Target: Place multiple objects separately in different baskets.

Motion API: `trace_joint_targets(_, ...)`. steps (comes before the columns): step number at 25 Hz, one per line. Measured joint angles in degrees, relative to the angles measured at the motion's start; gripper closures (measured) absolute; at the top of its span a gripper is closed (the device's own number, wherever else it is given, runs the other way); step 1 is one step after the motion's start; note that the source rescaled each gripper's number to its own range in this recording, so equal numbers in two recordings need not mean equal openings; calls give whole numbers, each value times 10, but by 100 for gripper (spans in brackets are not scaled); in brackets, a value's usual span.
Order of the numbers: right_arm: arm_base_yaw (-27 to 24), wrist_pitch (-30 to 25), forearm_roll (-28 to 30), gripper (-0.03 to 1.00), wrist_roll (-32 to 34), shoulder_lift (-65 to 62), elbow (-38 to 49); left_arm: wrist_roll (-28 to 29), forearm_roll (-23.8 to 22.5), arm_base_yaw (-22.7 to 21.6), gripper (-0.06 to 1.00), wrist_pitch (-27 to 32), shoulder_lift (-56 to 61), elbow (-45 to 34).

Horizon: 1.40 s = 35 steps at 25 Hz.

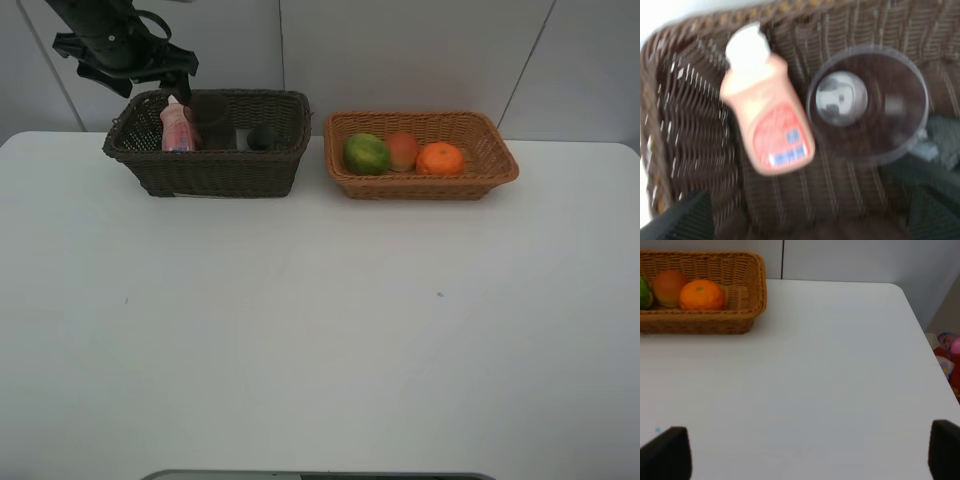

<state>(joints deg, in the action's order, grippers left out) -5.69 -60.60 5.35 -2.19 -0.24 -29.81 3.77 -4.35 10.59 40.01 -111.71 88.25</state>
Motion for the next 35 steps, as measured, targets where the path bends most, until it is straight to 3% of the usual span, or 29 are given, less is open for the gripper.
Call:
trace_joint_targets(13,0,0,0,-3,0,0,0,0,-2,-104,-5,0,298,-248)
trace_joint_targets(27,0,0,0,-3,0,0,0,0,11,-109,-5,3,655,-469)
trace_joint_targets(35,0,0,0,-3,0,0,0,-27,13,-109,-5,119,834,-504)
